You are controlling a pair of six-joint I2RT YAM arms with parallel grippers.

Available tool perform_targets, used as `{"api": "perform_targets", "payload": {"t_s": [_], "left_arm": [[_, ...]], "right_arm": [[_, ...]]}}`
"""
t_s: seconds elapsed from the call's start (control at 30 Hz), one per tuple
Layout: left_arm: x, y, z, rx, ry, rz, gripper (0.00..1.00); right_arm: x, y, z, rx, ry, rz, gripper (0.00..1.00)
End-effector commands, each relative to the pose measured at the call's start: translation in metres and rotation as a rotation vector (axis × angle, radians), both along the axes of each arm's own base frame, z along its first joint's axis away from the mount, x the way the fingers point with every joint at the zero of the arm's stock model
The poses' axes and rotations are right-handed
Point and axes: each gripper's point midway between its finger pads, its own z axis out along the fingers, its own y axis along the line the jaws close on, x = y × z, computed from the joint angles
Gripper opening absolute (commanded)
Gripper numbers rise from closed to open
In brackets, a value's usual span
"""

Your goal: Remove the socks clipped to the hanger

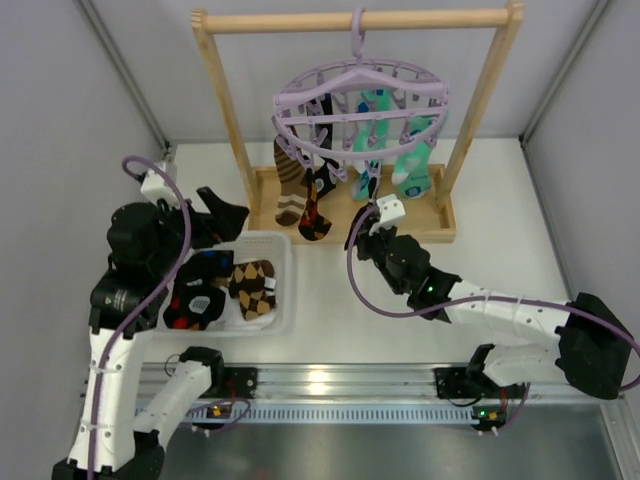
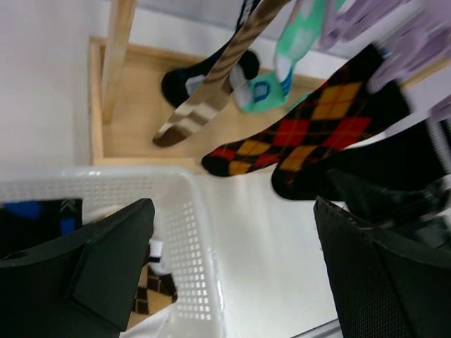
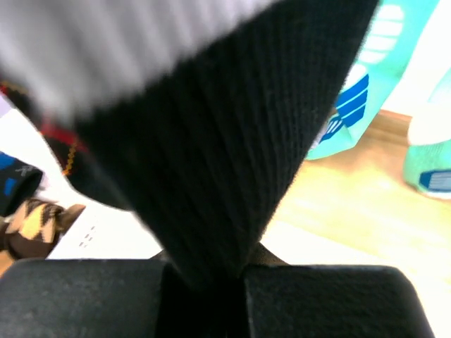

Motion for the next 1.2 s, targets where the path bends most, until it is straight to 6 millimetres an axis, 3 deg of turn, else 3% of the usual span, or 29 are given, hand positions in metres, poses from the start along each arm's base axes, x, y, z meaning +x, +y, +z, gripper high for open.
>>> {"api": "perform_targets", "payload": {"t_s": [0.0, 0.1, 0.13, 0.17, 0.2, 0.23, 0.27, 0.3, 0.37, 0.4, 0.47, 0.53, 0.63, 0.9, 1.17], "left_arm": [[0.007, -0.018, 0.075, -0.085, -0.148, -0.071, 0.98], [0.013, -0.033, 0.094, -0.092, -0.160, -0.113, 0.98], [0.016, -0.031, 0.110, -0.086, -0.194, -0.079, 0.98], [0.025, -0.039, 0.109, -0.074, -0.179, -0.080, 0.98], [0.017, -0.064, 0.120, -0.066, -0.202, -0.144, 0.98], [0.020, -0.074, 0.120, -0.045, -0.201, -0.137, 0.98], [0.037, -0.078, 0.111, 0.012, -0.182, -0.054, 0.98], [0.019, -0.112, 0.120, 0.047, -0.214, -0.139, 0.98], [0.019, -0.139, 0.116, 0.125, -0.219, -0.106, 0.98], [0.004, -0.160, 0.130, 0.119, -0.251, -0.172, 0.98], [0.011, -0.184, 0.126, 0.147, -0.242, -0.193, 0.98], [0.019, -0.189, 0.137, 0.166, -0.265, -0.176, 0.99], [0.038, -0.213, 0.120, 0.231, -0.240, -0.156, 0.98], [0.065, -0.226, 0.109, 0.309, -0.232, -0.058, 0.96], [0.073, -0.237, 0.107, 0.326, -0.235, -0.051, 0.69]], "right_arm": [[-0.005, 0.005, 0.026, 0.123, -0.014, -0.092, 0.00], [-0.017, 0.016, 0.021, 0.145, 0.002, -0.062, 0.00], [-0.019, 0.018, 0.021, 0.148, 0.004, -0.061, 0.00], [-0.024, 0.022, 0.021, 0.153, 0.006, -0.049, 0.00], [-0.026, 0.024, 0.023, 0.162, 0.007, -0.047, 0.00], [-0.027, 0.024, 0.022, 0.162, 0.008, -0.053, 0.00], [-0.032, 0.029, 0.023, 0.162, 0.009, -0.038, 0.00], [-0.035, 0.032, 0.023, 0.162, 0.010, -0.029, 0.00], [-0.039, 0.036, 0.020, 0.156, 0.013, -0.020, 0.00], [-0.042, 0.036, 0.018, 0.159, 0.018, -0.019, 0.00], [-0.046, 0.036, 0.019, 0.179, 0.017, -0.011, 0.00], [-0.052, 0.034, 0.018, 0.192, 0.018, 0.000, 0.00], [-0.057, 0.034, 0.017, 0.193, 0.021, 0.013, 0.00], [-0.062, 0.030, 0.021, 0.197, 0.019, 0.023, 0.00], [-0.063, 0.036, 0.016, 0.175, 0.021, 0.032, 0.00]]}}
